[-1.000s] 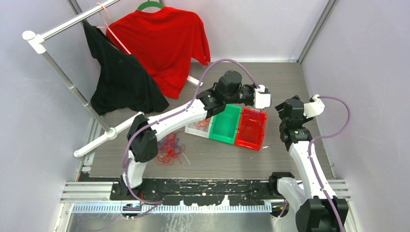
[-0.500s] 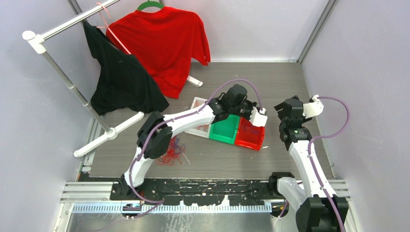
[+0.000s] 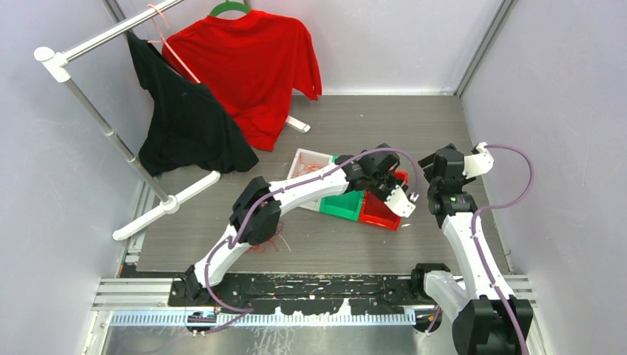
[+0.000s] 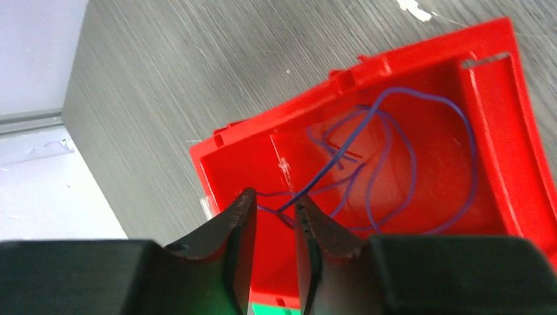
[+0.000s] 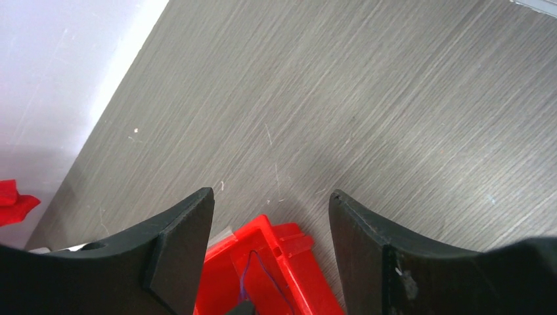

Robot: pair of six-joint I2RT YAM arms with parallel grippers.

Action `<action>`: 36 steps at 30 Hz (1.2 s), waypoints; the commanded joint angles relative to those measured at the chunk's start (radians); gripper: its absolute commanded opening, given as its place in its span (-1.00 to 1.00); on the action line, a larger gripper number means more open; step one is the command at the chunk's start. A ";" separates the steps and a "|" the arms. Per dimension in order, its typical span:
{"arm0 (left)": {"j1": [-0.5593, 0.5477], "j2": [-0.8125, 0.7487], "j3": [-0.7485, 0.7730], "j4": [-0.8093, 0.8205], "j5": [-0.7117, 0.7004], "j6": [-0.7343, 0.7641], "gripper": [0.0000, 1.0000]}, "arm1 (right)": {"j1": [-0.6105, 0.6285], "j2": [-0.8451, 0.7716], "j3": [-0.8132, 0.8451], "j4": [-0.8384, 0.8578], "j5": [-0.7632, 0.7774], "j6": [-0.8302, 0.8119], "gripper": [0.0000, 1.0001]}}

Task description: Untangle the cables

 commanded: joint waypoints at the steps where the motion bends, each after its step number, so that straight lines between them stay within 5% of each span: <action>1: 0.007 -0.039 0.079 -0.244 -0.051 0.075 -0.32 | -0.004 -0.009 0.063 0.019 -0.023 -0.016 0.38; 8: 0.038 -0.117 0.076 -0.297 -0.057 0.060 0.07 | -0.003 -0.006 0.090 -0.007 -0.077 -0.037 0.37; 11: 0.054 -0.155 0.078 -0.340 -0.037 0.040 0.70 | -0.003 0.005 0.105 -0.020 -0.094 -0.045 0.37; 14: 0.065 -0.174 0.117 -0.417 0.000 0.022 0.99 | -0.003 0.017 0.116 -0.023 -0.122 -0.046 0.36; 22: 0.114 -0.241 0.216 -0.425 0.141 -0.209 0.99 | 0.012 0.024 0.134 -0.049 -0.265 -0.059 0.24; 26: 0.178 -0.338 0.191 -0.433 0.198 -0.389 0.99 | 0.114 0.032 0.138 -0.030 -0.283 -0.095 0.29; 32: 0.487 -0.614 -0.100 -0.562 0.272 -0.455 0.91 | 0.338 0.116 0.175 0.012 -0.255 -0.134 0.42; 36: 0.710 -0.813 -0.377 -0.753 0.278 -0.267 0.81 | 0.419 0.150 0.177 0.063 -0.242 -0.142 0.44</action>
